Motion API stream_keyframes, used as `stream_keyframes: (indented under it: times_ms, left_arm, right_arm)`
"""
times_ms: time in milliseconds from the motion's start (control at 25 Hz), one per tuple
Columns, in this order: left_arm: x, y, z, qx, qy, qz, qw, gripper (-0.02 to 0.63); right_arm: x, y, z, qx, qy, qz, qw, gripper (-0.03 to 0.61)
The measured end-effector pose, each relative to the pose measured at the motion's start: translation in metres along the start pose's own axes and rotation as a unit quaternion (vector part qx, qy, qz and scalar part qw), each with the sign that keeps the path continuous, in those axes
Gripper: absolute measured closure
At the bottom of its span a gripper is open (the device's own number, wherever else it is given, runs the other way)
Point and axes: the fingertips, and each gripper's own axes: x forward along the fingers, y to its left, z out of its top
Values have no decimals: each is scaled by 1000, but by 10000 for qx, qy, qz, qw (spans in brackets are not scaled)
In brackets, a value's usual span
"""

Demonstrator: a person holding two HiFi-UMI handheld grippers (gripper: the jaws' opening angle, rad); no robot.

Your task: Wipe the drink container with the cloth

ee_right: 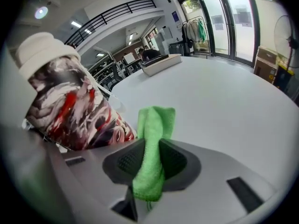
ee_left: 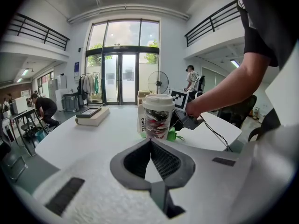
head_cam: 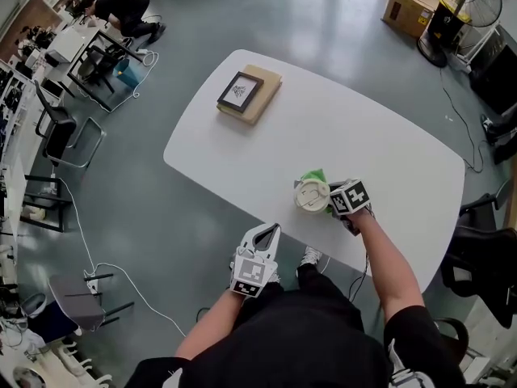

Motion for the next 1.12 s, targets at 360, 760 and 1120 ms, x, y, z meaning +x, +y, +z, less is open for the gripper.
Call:
stream_keyframes:
  times_ms: [360,760,1120]
  left_arm:
    - [-8,9,-5,-13,-33,30,10000,600]
    - [-16,15,37,-132,-590,-106,9981,600]
    - [-25,24,72,-273,-990,-146,9946,600]
  right_arm:
    - [-10,-5,1,200,-268,-172,9993,474]
    - [-124,17,48,-110,-2100,-1153,9708,474]
    - [-244,94,100,-548,-4220,-1688,8891,477]
